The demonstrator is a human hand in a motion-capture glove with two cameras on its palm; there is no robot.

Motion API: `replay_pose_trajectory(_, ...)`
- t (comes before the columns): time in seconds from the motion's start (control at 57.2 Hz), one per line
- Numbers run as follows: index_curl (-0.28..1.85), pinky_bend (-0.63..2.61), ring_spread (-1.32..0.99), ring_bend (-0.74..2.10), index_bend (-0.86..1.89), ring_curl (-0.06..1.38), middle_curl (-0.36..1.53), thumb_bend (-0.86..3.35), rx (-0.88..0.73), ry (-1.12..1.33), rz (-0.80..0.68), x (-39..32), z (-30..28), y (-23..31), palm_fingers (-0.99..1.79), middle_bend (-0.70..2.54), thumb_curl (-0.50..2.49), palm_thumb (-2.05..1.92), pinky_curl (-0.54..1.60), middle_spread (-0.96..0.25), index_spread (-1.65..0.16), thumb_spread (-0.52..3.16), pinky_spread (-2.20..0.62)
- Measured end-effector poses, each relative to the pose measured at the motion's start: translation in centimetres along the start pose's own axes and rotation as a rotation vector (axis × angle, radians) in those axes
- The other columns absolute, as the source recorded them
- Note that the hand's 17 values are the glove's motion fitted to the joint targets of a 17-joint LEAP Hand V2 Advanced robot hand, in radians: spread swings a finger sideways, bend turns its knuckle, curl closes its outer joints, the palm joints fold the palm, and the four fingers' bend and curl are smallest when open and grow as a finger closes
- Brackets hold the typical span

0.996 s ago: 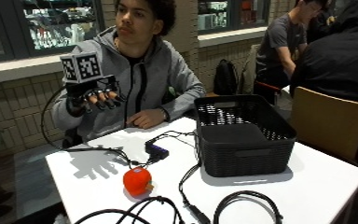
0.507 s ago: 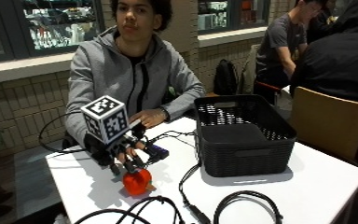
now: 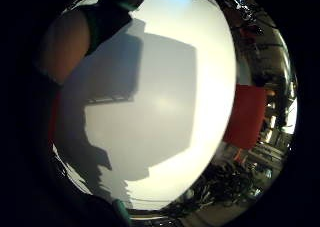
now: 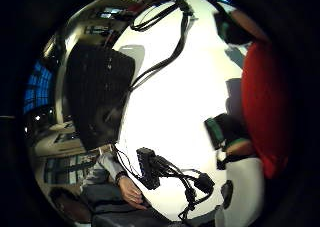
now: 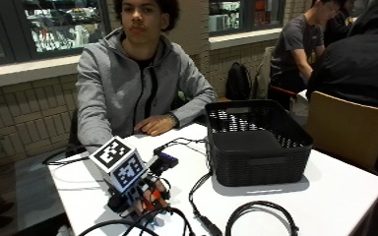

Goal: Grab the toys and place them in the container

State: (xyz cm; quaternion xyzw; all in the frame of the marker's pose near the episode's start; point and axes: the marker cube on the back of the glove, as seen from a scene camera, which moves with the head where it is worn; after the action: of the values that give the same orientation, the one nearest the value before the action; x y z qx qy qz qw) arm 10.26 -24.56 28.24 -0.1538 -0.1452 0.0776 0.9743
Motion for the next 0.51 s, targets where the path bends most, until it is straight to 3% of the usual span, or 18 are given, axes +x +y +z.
replay_pose_trajectory(0.122,0.49,0.66,-0.04,0.26,0.77,0.18,0.22,0.27,0.082,0.051,-0.029,-0.4,0.1,-0.4,0.19,0.17,0.40,0.57,0.34,0.03,-0.28,1.50,0.01)
replay_pose_trajectory(0.21,0.48,0.58,-0.11,0.55,0.67,0.25,0.27,0.35,0.140,0.153,-0.054,-1.1,-0.4,-1.3,0.50,0.31,0.43,0.66,0.30,-0.04,-0.26,1.60,-0.02)
replay_pose_trajectory(0.297,0.49,0.73,-0.21,0.77,0.58,0.33,0.29,0.40,0.139,0.189,-0.042,-1.6,-0.1,-1.1,0.72,0.31,0.47,0.73,0.35,-0.09,-0.25,1.60,-0.17)
replay_pose_trajectory(0.507,0.56,0.82,-0.32,0.95,0.51,0.44,0.37,0.46,0.150,0.167,-0.042,-1.8,-0.5,-2.0,0.83,0.40,0.54,0.80,0.42,-0.19,-0.22,1.57,-0.37)
